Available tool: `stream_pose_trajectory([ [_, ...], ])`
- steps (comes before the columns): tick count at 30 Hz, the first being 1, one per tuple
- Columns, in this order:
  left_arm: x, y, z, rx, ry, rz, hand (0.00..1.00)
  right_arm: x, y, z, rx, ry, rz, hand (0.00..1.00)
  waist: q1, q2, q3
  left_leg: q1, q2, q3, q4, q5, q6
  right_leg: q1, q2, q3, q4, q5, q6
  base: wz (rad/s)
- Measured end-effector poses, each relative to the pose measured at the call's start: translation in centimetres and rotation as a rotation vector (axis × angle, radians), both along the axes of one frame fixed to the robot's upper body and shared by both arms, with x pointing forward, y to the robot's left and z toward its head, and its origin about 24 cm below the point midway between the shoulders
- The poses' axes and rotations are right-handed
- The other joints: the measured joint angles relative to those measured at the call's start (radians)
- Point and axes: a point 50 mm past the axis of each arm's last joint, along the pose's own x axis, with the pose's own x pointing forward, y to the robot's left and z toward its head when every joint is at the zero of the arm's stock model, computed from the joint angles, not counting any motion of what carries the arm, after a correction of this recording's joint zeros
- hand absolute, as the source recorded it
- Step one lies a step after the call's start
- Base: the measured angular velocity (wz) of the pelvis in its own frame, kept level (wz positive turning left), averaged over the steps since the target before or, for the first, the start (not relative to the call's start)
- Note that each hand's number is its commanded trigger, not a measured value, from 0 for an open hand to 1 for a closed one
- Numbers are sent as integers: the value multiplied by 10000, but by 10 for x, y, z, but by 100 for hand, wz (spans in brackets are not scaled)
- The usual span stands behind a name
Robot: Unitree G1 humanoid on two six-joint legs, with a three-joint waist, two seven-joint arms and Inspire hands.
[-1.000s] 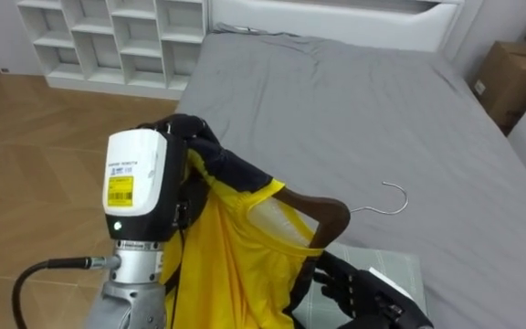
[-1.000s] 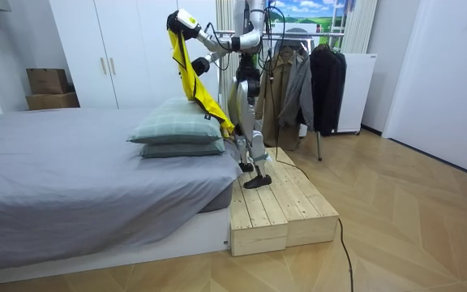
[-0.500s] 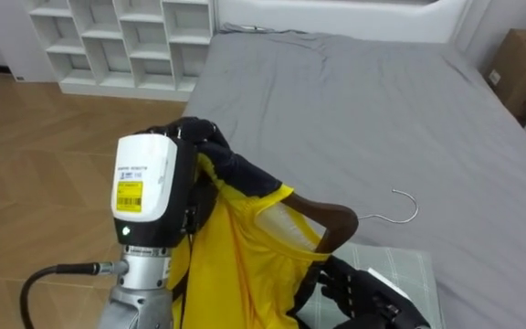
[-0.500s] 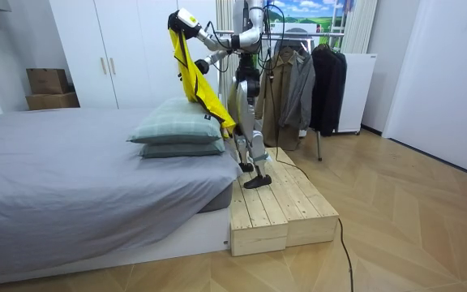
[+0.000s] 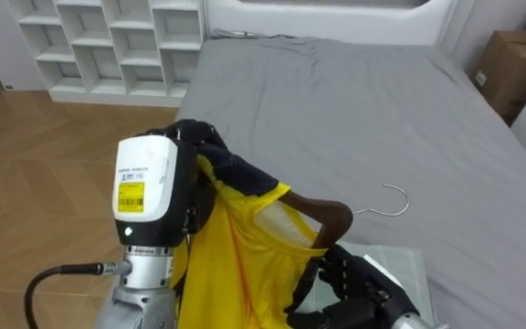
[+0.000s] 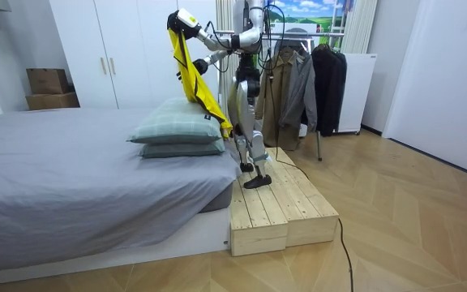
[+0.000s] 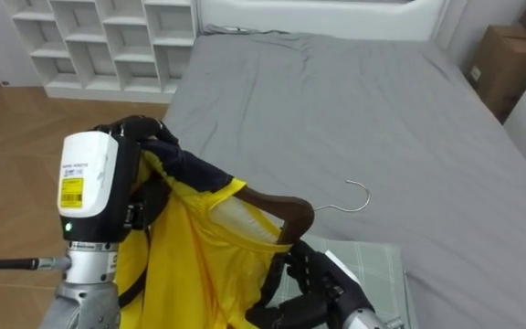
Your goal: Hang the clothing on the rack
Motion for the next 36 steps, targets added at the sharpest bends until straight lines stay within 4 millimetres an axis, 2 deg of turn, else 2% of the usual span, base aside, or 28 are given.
stream_pose_trajectory([
  [5, 0, -8, 2, 55, -160, -213, 100, 4, 4, -2, 2, 45, -399, 0, -91, 31, -52, -26, 1, -56, 26, 1, -2, 9, 8, 5, -11, 6, -9, 2],
  [13, 0, -21, 12, 421, -672, -725, 100, 4, 10, -3, 8, 67, -758, 0, -89, 31, -52, -6, -1, -54, 19, 1, -1, 9, -2, 22, 11, 9, -12, 0],
  [21, -2, -25, 18, 746, -1064, -850, 100, 3, 18, -4, 383, 167, -837, 0, -105, 31, -51, -35, 4, -9, 7, 1, -2, -3, 7, 17, -19, 7, -11, 0],
  [28, -9, -38, 32, 758, -1778, -1455, 100, 2, 26, -3, 1047, 353, -882, 0, -100, 30, -53, -92, -2, -12, 0, 1, -3, -48, 12, 4, -34, 7, -10, 0],
  [29, -9, -38, 33, 744, -1811, -1492, 100, 3, 26, -3, 1109, 358, -871, 6, -103, 28, -54, -101, -3, -13, 1, 1, -3, -58, 12, 4, -34, 7, -11, 0],
  [30, -10, -39, 34, 719, -1869, -1537, 100, 3, 28, -2, 1247, 364, -887, 59, -110, 27, -54, -122, -3, -10, 3, 1, -3, -80, 12, 2, -31, 7, -10, 0],
  [31, -10, -40, 34, 704, -1877, -1562, 100, 4, 28, -2, 1290, 356, -901, 100, -112, 26, -55, -126, -3, -11, 7, 2, -3, -84, 11, -4, -27, 7, -11, 0],
  [36, -12, -43, 33, 715, -1827, -1729, 100, 5, 27, -2, 1187, 380, -1201, 100, -154, -13, -80, -123, -5, -31, 13, 2, -3, -73, -1, -17, -19, 7, -11, 0],
])
